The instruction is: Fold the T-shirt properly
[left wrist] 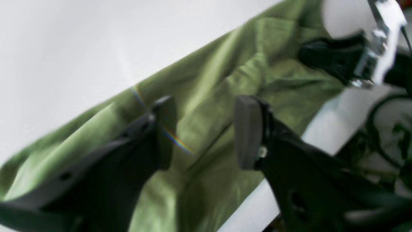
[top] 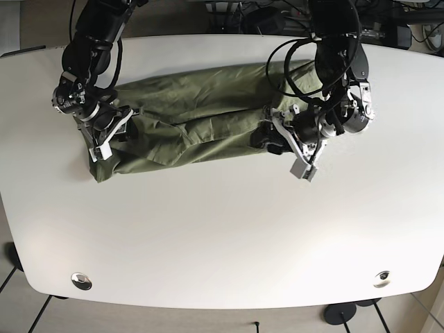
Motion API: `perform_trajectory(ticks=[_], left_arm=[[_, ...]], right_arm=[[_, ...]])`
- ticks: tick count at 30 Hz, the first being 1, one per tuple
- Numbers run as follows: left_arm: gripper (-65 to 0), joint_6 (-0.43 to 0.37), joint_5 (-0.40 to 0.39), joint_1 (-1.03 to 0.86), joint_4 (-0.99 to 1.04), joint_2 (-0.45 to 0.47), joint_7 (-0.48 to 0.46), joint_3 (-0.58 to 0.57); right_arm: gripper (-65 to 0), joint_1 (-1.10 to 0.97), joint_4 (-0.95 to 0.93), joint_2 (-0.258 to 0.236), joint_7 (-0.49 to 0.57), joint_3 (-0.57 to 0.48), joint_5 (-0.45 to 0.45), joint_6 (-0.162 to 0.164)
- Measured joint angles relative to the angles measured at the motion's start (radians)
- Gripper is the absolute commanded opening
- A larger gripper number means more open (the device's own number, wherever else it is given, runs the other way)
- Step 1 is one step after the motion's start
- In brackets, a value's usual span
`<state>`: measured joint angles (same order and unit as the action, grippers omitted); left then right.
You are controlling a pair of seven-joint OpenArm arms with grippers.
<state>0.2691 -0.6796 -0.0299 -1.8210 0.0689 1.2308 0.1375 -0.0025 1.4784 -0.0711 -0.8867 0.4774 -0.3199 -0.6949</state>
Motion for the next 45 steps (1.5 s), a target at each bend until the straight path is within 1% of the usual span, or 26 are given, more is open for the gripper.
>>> perform_trajectory(ticks=[2,3,4,6,7,8,9,10,11,12,14,15,17,19,22,23,26,29,31,34,35,37,40,42,44,45], left_arm=[[-28.9,-0.066,0.005,0.0,0.0,0.031,-0.001,0.006],[-27.6,-0.076,0.005,0.0,0.0,0.048,-0.001,0.005],[-27.5,-0.076,0.0,0.0,0.0,0.061,-0.001,0.004],[-27.6,-0.075,-0.008,0.0,0.0,0.087,-0.009,0.019],[-27.6,-0.075,-0.014,-0.003,0.0,0.1,-0.04,0.045],[-27.6,-0.075,-0.013,-0.005,-0.002,0.114,-0.072,0.074],[-27.6,-0.054,-0.01,-0.009,-0.003,0.141,-0.119,0.119],[-27.5,-0.02,-0.01,-0.016,-0.003,0.157,-0.145,0.152],[-27.5,0.037,-0.01,-0.029,-0.005,0.169,-0.162,0.208],[-27.5,0.069,-0.005,-0.036,-0.005,0.169,-0.161,0.251],[-27.5,0.127,0.003,-0.038,-0.005,0.167,-0.155,0.333],[-27.5,0.152,0.001,-0.036,-0.005,0.168,-0.156,0.371],[-27.6,0.192,0.001,-0.039,-0.005,0.183,-0.156,0.429],[-27.6,0.221,0.002,-0.04,-0.004,0.206,-0.155,0.474],[-27.6,0.269,-0.006,-0.061,0.023,0.229,-0.162,0.538],[-27.6,0.28,-0.001,-0.072,0.051,0.232,-0.158,0.576],[-27.6,0.296,0.002,-0.092,0.104,0.249,-0.158,0.654],[-27.6,0.315,0.006,-0.129,0.108,0.254,-0.155,0.697],[-27.8,0.346,-0.001,-0.146,0.111,0.254,-0.157,0.702],[-27.8,0.35,0.002,-0.167,0.112,0.254,-0.159,0.72],[-27.8,0.35,0.001,-0.17,0.113,0.254,-0.158,0.719],[-27.8,0.35,0.0,-0.17,0.113,0.253,-0.159,0.718],[-27.8,0.35,-0.001,-0.17,0.113,0.253,-0.159,0.718],[-27.8,0.35,-0.002,-0.17,0.113,0.251,-0.159,0.718],[-27.8,0.35,-0.002,-0.17,0.114,0.246,-0.159,0.718],[-27.8,0.35,-0.001,-0.17,0.115,0.248,-0.159,0.718]], right_arm=[[-50.7,-0.01,0.025,0.008,-0.013,-0.004,-0.095,0.005],[-47.9,-0.015,0.056,0.008,-0.039,-0.007,-0.147,0.002],[-42.8,-0.016,0.093,0.006,-0.071,-0.006,-0.184,0.002],[-30.0,-0.013,0.179,0.0,-0.155,0.0,-0.232,0.003],[-24.3,-0.014,0.232,0.001,-0.193,-0.002,-0.26,0.004],[-19.8,-0.015,0.282,0.01,-0.227,-0.003,-0.309,0.003],[-16.3,-0.014,0.34,0.035,-0.272,-0.006,-0.384,0.003],[-16.2,-0.013,0.362,0.054,-0.316,-0.021,-0.417,0.002],[-16.2,-0.015,0.371,0.067,-0.378,-0.074,-0.452,0.002],[-16.2,-0.018,0.371,0.073,-0.396,-0.111,-0.472,0.002],[-16.2,-0.026,0.364,0.089,-0.385,-0.175,-0.497,0.003],[-16.2,-0.028,0.352,0.1,-0.377,-0.204,-0.493,0.011],[-16.2,-0.037,0.316,0.133,-0.383,-0.281,-0.434,0.024],[-16.2,-0.04,0.279,0.158,-0.358,-0.378,-0.377,0.025],[-16.2,-0.03,0.203,0.164,-0.25,-0.547,-0.323,0.026],[-16.2,-0.03,0.157,0.164,-0.211,-0.612,-0.306,0.025],[-16.2,-0.005,0.023,0.166,-0.139,-0.678,-0.299,0.026],[-16.2,0.023,-0.064,0.159,-0.081,-0.717,-0.29,0.03],[-16.2,0.041,-0.114,0.16,-0.078,-0.74,-0.288,0.033],[-16.2,0.074,-0.178,0.16,-0.047,-0.784,-0.298,0.033],[-16.2,0.081,-0.196,0.169,-0.031,-0.796,-0.297,0.033],[-16.2,0.081,-0.224,0.191,0.0,-0.802,-0.297,0.033],[-16.2,0.079,-0.256,0.193,0.051,-0.806,-0.309,0.032],[-16.3,0.081,-0.256,0.193,0.053,-0.805,-0.308,0.033],[-16.3,0.078,-0.247,0.19,0.052,-0.798,-0.342,0.035],[-16.3,0.077,-0.234,0.187,0.052,-0.798,-0.392,0.038]])
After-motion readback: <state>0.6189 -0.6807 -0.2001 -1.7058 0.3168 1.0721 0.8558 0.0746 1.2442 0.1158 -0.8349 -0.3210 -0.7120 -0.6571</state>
